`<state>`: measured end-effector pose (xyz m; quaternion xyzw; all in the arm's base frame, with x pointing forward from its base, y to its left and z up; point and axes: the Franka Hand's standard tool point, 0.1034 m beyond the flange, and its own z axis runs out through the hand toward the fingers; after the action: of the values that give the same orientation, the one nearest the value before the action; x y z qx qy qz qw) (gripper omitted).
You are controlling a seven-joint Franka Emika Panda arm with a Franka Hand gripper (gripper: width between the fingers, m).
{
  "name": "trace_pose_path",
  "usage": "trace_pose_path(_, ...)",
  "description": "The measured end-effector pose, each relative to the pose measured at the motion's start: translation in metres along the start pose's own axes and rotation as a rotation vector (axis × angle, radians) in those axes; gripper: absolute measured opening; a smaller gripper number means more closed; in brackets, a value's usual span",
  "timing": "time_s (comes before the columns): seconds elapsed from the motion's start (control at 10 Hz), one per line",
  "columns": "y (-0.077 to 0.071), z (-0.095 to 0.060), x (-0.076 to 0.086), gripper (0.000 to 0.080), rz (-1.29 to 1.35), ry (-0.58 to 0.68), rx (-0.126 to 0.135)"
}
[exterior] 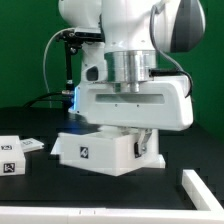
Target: Assemble cabinet
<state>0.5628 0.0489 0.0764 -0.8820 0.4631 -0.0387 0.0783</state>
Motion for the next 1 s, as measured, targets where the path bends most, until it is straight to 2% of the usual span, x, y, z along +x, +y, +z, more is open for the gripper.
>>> trace_pose_path(0.2, -0.006, 0.003, 0.004, 0.0087, 0.25, -0.016, 0.023)
trace_pose_path(0.6, -0.008, 0.006, -0.001, 0.0087, 0.493, -0.042, 0.029)
trace_pose_path(0.7, -0.02, 0.005, 0.008, 0.0087, 0.595, -0.057, 0.031)
trace_pose_path(0.8, -0.037, 0.008, 0.023, 0.0087, 0.653, -0.053, 0.05)
trace_pose_path(0.9, -0.047, 0.012, 0.035, 0.0087, 0.667, -0.045, 0.07)
trace_pose_path(1.0, -0.044, 0.014, 0.029, 0.0087, 0.672, -0.05, 0.064)
